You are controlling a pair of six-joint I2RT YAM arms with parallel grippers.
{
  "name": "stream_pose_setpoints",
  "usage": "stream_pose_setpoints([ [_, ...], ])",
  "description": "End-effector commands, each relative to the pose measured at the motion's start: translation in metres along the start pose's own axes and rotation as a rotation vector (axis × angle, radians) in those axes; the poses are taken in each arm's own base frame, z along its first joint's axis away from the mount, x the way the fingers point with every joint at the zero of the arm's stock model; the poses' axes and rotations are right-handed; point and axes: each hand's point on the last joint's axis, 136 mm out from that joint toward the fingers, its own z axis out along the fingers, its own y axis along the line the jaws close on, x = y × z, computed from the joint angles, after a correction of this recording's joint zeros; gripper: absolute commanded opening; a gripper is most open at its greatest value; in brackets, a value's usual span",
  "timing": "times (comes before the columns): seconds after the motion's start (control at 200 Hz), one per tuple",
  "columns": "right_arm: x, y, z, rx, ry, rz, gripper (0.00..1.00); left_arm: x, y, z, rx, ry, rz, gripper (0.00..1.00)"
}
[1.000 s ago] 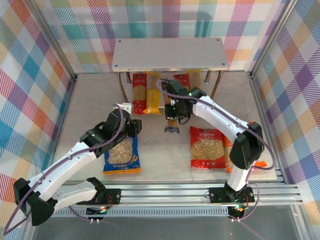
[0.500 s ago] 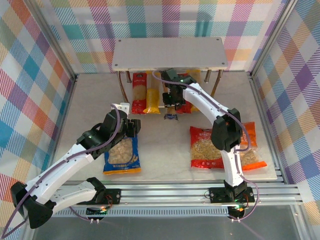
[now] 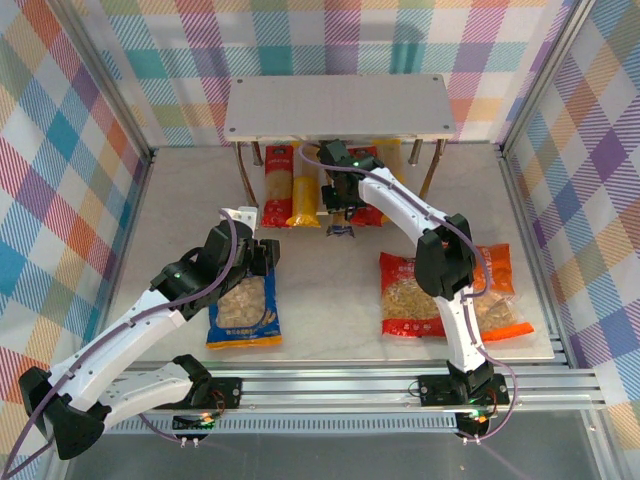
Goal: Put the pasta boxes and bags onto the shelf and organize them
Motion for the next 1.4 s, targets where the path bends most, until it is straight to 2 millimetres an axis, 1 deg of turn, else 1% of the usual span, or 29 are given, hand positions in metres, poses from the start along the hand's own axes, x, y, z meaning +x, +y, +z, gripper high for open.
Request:
stream_pose_setpoints([
  [0.0,-0.057,0.003,-0.025,-0.019,-0.219,0.042,0.05,-0.002,0.002,-0.007,-0.007,-0.008,0.014,0.53],
  [0.135,-0.061,0.002,-0.016,0.001,-0.228,0.047,0.08,0.0,0.003,-0.006,-0.011,-0.003,0.015,0.54],
  [0.185,-0.063,0.002,-0.013,0.01,-0.235,0.051,0.1,-0.001,0.003,-0.007,-0.013,-0.004,0.016,0.54],
  [0.33,-0.068,-0.001,-0.005,0.028,-0.254,0.073,0.1,-0.001,0.005,-0.008,-0.02,-0.007,0.017,0.54],
  [0.44,-0.071,-0.002,-0.002,0.039,-0.268,0.082,0.11,0.0,0.006,-0.008,-0.022,-0.005,0.019,0.54],
  [0.51,-0.072,-0.004,0.0,0.052,-0.273,0.086,0.17,0.0,0.006,-0.009,-0.022,-0.006,0.019,0.54],
  [0.605,-0.074,-0.004,0.002,0.057,-0.278,0.086,0.18,-0.001,0.006,-0.009,-0.024,-0.007,0.019,0.54],
  [0.675,-0.075,-0.003,0.004,0.06,-0.273,0.086,0.22,-0.001,0.007,-0.009,-0.025,-0.007,0.02,0.54],
  [0.72,-0.075,-0.003,0.007,0.063,-0.266,0.085,0.27,-0.001,0.007,-0.01,-0.024,-0.007,0.02,0.54],
  [0.83,-0.074,-0.005,0.011,0.074,-0.259,0.086,0.44,-0.002,0.008,-0.012,-0.027,-0.013,0.019,0.54],
  [0.915,-0.072,-0.006,0.014,0.083,-0.254,0.089,0.53,-0.002,0.009,-0.014,-0.031,-0.016,0.02,0.55],
  [1.055,-0.07,-0.009,0.018,0.09,-0.245,0.098,0.57,-0.002,0.01,-0.015,-0.033,-0.018,0.021,0.55],
  [1.2,-0.069,-0.009,0.017,0.087,-0.239,0.1,0.67,-0.002,0.011,-0.015,-0.041,-0.016,0.024,0.56],
  [1.355,-0.067,-0.007,0.007,0.06,-0.241,0.088,0.73,-0.001,0.013,-0.014,-0.05,-0.015,0.026,0.61],
  [1.395,-0.067,-0.006,0.004,0.051,-0.248,0.085,0.74,-0.001,0.013,-0.013,-0.051,-0.015,0.025,0.66],
])
